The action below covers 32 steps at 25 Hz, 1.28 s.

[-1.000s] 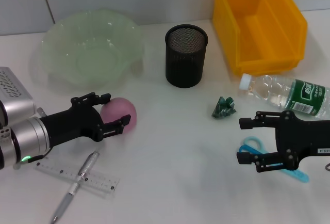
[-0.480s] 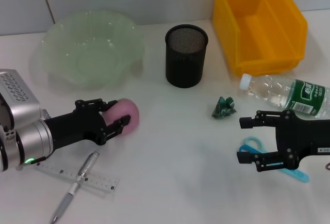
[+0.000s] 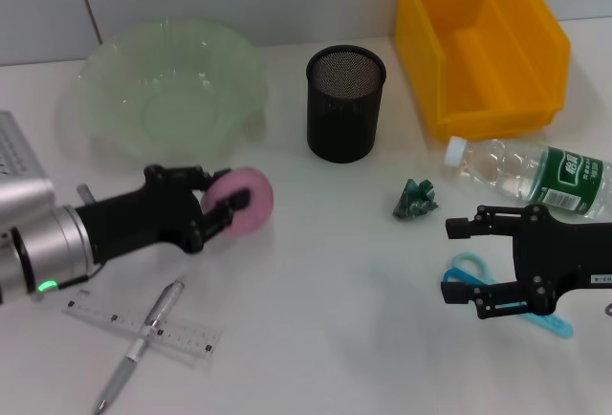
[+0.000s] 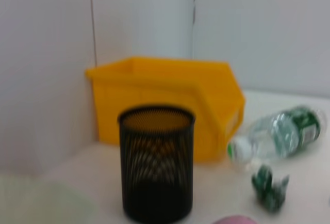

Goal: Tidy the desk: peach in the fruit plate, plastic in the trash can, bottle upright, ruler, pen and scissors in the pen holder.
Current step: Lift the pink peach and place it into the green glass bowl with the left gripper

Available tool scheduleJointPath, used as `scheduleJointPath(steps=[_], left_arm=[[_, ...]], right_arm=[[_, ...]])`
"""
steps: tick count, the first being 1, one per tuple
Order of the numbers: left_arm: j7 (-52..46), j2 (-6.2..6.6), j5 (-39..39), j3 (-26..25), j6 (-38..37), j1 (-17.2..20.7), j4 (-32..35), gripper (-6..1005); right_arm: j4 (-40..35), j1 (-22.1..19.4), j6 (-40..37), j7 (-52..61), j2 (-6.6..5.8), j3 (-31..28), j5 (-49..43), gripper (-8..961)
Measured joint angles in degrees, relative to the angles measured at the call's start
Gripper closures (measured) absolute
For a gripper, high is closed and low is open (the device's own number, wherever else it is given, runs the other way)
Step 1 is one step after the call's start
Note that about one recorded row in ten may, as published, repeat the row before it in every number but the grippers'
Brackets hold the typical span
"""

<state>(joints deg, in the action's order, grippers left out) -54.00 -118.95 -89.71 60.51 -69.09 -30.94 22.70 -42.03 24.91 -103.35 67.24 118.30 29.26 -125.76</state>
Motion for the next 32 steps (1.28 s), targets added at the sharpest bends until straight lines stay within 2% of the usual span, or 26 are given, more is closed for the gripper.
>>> scheduleJointPath(steps=[2,3,4,5,8,11,12,13,18,19,23,24,28,32], left_arm=[[0.0,0.00,0.0,0.0,0.0,0.0,0.0,662],[0.1,0.19,3.0,0.0,-2.6,1.6,4.5,675],[0.1,0.19,3.0,0.0,-2.6,1.6,4.5,686],[0.2,0.29,5.4,0.0,-2.9,2.4,7.7,697],[0.5,0.46,7.6,-0.2,-1.9,2.4,11.6,729],[1.7,0.46,7.9,-0.4,0.4,1.3,12.3,743],[2.7,0.41,8.0,-0.6,2.8,0.4,12.2,748],[4.2,0.21,8.0,-0.6,8.5,-1.7,11.2,753],[6.9,0.00,8.6,-0.7,14.8,-4.4,8.5,777],[10.1,-0.11,10.8,-0.6,17.6,-5.5,6.9,782],[12.7,-0.14,13.4,-0.5,19.2,-6.1,5.7,797],[16.5,-0.02,18.2,-0.4,21.8,-7.0,3.4,800],[16.1,0.24,18.9,-0.5,22.9,-7.3,2.9,815],[14.1,0.43,18.5,0.2,24.3,-7.3,3.1,534]], right_arm=[[0.0,0.0,0.0,0.0,0.00,0.0,0.0,141],[0.0,0.0,0.0,0.0,0.00,0.0,0.1,141],[0.0,0.0,0.0,0.0,0.00,0.0,0.1,141],[0.0,0.0,0.0,0.1,0.00,0.0,0.2,141],[0.0,0.0,-0.1,0.1,0.00,0.0,0.2,141],[0.0,0.0,-0.1,0.1,0.14,0.0,0.2,141],[0.0,0.0,-0.1,0.1,0.26,0.0,0.2,140],[0.0,0.1,-0.1,0.1,0.39,0.0,0.2,140],[0.0,0.2,-0.1,0.1,0.44,0.0,0.1,140],[0.0,0.2,-0.1,0.1,0.44,0.0,0.1,140],[-0.1,0.4,-0.1,0.2,0.52,0.1,0.0,140],[-0.1,0.4,-0.1,0.2,0.52,0.1,0.0,140],[-0.1,0.6,-0.1,0.7,0.53,0.3,0.0,141],[-0.3,0.9,0.0,1.4,0.53,0.6,0.0,141]])
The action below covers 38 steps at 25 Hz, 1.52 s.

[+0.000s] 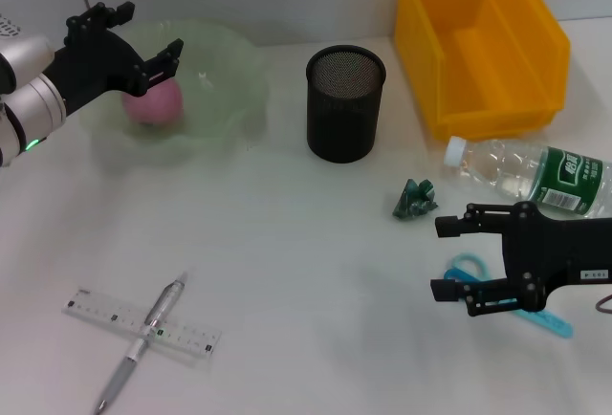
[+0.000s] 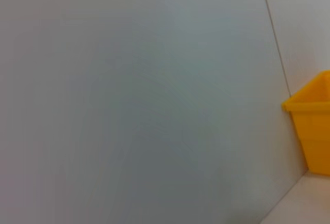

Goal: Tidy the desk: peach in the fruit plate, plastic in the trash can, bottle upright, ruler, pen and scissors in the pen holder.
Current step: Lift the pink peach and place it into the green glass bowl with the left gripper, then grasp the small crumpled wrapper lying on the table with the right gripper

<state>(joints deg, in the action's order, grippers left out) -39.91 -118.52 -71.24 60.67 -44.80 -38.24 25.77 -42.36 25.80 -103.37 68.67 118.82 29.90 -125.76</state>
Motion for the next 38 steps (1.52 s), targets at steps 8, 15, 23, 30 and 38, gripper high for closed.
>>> scheduleJointPath(steps=[8,15,23,30,38], left_arm=[[-7.5,0.28,-0.1,5.2,-9.4,7.8,8.5,165],[-11.1,0.18,-0.1,16.8,-23.7,22.0,19.3,165],[-9.4,0.12,-0.1,24.1,-27.9,26.6,18.5,166],[-7.8,0.15,-0.1,25.9,-29.2,27.0,15.8,166],[-7.7,0.16,-0.6,26.0,-30.7,27.1,15.8,167]], right_arm=[[-4.7,0.3,1.0,8.6,0.01,-0.3,0.3,142],[-20.1,0.7,-0.6,27.5,0.13,0.6,1.5,142],[-39.8,7.9,-2.8,59.8,-1.77,9.8,-11.2,142],[-38.8,13.0,2.2,68.1,-0.15,24.0,-25.2,143],[-30.1,15.0,12.5,73.3,0.24,36.9,-27.4,144]])
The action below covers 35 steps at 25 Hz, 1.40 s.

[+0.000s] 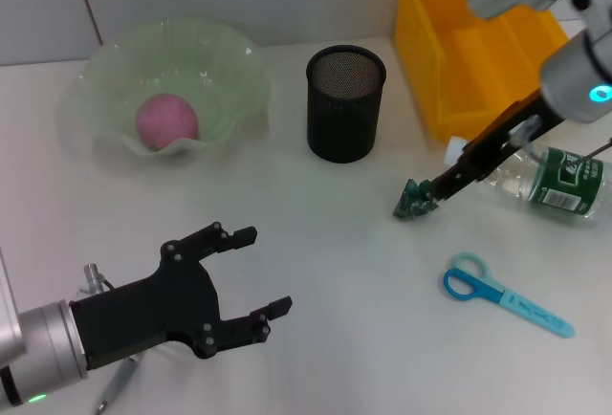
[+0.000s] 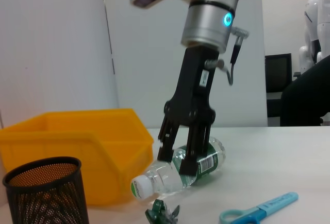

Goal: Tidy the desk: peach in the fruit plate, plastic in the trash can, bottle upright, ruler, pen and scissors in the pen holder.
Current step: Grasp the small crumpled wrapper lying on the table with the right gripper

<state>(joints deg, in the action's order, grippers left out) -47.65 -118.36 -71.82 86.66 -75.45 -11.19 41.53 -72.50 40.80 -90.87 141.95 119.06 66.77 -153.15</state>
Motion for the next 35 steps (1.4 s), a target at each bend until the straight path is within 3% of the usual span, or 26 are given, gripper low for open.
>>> scheduleJointPath(steps=[13,30,35], left_arm=[[0.1,-0.01,-0.6,0.0,-0.5,-0.4,-0.6,167],[0.3,-0.03,-0.8,0.0,-0.5,-0.7,-1.3,168],[0.3,-0.03,-0.8,0.0,-0.5,-0.8,-1.3,169]], right_arm=[[15.0,5.8,11.6,2.0,0.20,6.0,-1.0,147],[23.2,9.0,16.1,2.7,0.29,8.4,-0.9,150],[25.3,10.1,16.5,2.8,0.26,8.4,-1.0,242]])
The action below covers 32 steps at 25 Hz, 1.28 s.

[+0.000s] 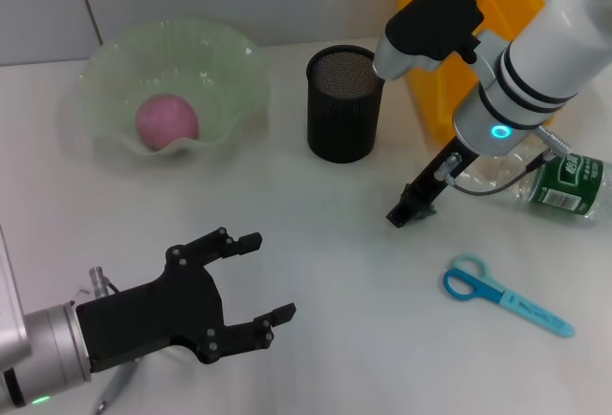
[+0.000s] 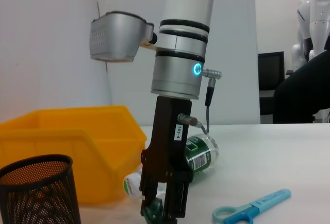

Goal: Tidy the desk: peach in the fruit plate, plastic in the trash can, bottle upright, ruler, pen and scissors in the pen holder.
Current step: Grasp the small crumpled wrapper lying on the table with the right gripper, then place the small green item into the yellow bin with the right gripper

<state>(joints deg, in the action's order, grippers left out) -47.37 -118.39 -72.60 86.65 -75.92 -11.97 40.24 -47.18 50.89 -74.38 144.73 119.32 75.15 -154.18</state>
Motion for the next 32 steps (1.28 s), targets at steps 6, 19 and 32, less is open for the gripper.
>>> scheduleJointPath(steps=[6,19,32], left_arm=[[0.0,0.00,0.0,0.0,0.0,-0.2,0.0,169],[0.0,0.00,0.0,0.0,0.0,-0.7,0.3,170],[0.0,0.00,0.0,0.0,-0.7,-1.0,0.1,171]], right_arm=[[1.9,0.7,0.8,0.0,-0.03,0.0,-0.4,332],[-12.6,-5.1,-6.3,1.7,-0.39,-2.0,-0.6,481],[-38.6,-10.9,-13.4,2.1,-0.38,-13.0,-6.7,606]])
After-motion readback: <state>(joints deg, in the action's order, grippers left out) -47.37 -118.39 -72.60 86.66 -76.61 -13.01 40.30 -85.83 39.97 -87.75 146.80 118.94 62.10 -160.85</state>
